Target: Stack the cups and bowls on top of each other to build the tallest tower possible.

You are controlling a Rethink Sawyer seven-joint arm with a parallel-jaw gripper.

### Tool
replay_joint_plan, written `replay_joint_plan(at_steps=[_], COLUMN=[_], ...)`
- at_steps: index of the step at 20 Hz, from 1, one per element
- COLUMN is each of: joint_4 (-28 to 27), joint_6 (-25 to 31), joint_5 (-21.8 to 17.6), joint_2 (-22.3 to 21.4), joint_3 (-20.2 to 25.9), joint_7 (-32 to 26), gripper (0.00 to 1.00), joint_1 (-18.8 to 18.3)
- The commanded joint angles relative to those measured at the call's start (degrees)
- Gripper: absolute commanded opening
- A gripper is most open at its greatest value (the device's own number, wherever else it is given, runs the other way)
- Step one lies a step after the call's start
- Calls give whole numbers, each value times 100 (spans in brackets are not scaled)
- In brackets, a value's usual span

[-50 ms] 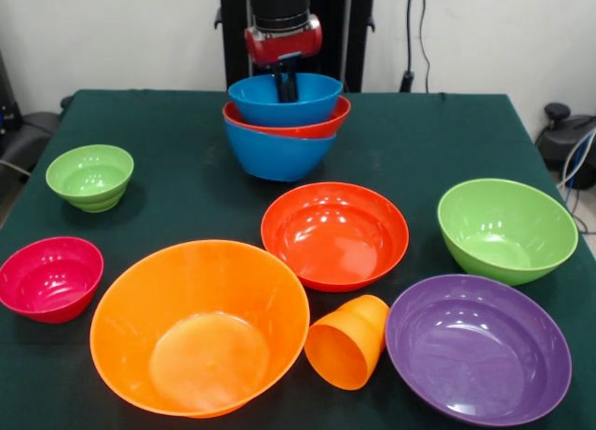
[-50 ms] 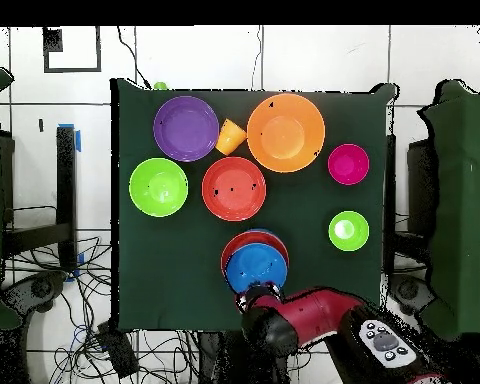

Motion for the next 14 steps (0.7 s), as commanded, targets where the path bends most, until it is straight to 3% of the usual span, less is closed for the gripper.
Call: replay_joint_plan(at_steps=[1, 7, 14], joint_4=[-609, -649, -655], joint_6=[-484, -728, -304], joint_5=[-390, -229, 69], joint_2=[240, 268, 29], joint_3=[-468, -552, -263], joint_7=[563, 572, 447], gripper=[0, 0, 0], joint_1=[387, 481, 387])
